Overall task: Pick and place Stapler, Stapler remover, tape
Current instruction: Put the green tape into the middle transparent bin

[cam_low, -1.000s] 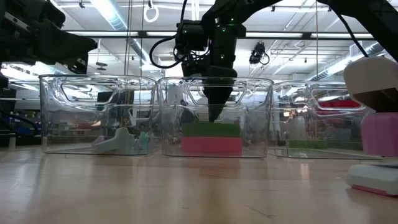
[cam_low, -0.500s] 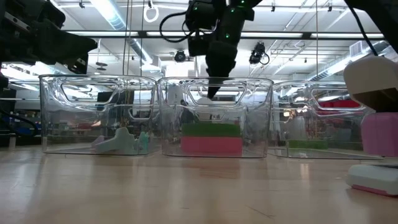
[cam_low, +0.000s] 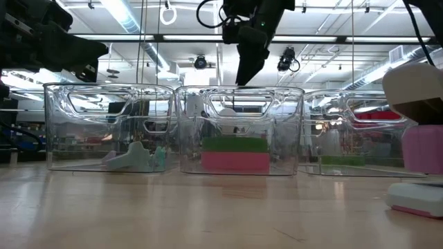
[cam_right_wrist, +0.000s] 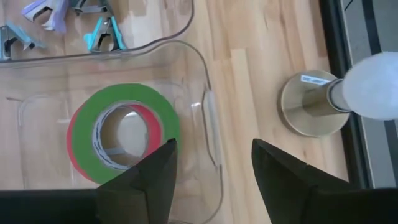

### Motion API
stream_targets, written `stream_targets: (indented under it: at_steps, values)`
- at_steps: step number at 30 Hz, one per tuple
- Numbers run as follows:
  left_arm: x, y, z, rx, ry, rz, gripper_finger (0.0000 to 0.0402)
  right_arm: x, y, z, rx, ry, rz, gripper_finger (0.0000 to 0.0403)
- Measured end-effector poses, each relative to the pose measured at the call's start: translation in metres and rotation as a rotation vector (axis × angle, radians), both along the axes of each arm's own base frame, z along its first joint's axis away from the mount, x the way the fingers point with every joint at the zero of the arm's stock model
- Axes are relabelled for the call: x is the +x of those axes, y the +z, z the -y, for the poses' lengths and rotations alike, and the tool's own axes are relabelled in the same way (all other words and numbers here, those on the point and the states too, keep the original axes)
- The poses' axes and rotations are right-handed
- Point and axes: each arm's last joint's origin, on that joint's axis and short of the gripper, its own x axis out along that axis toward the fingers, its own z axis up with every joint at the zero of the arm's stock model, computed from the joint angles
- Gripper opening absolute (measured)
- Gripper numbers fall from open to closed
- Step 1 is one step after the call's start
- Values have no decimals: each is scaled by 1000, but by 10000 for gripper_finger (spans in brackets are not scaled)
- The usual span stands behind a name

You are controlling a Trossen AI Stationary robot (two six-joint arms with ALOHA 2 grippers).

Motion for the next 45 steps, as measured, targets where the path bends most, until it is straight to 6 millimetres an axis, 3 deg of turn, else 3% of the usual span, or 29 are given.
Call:
stream_targets:
  at_steps: [9, 22, 45]
  values:
    - [0, 0, 0, 0, 0, 0, 25, -5, 4, 9, -3, -26, 9, 198]
    - [0, 0, 0, 0, 0, 0, 25, -6, 5, 11, -17, -8, 7, 118]
    - [0, 0, 0, 0, 0, 0, 25, -45, 50, 38, -115, -138, 121, 20]
